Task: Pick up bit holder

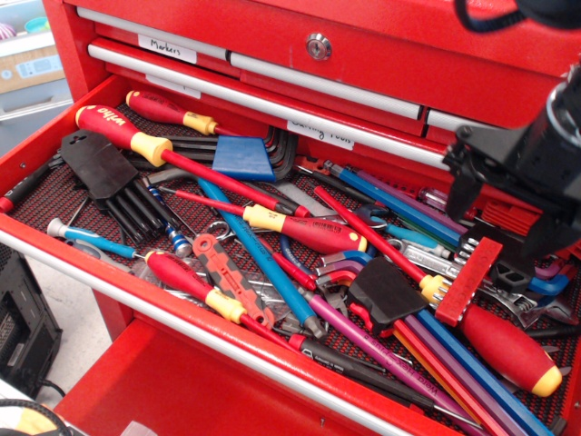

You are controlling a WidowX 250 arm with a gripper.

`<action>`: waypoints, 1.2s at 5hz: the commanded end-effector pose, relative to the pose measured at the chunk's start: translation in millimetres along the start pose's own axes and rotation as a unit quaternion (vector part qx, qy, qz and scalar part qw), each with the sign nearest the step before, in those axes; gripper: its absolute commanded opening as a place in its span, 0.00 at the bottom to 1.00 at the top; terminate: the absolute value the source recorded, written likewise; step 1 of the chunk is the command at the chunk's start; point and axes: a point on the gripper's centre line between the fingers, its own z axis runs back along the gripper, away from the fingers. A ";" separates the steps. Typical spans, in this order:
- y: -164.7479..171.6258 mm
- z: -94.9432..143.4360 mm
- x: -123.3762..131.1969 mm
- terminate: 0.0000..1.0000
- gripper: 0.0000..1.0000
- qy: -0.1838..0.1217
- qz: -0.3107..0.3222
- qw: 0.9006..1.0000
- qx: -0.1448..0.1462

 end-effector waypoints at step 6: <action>-5.6 -74.0 5.0 0.00 1.00 -0.056 -0.018 0.989 -0.138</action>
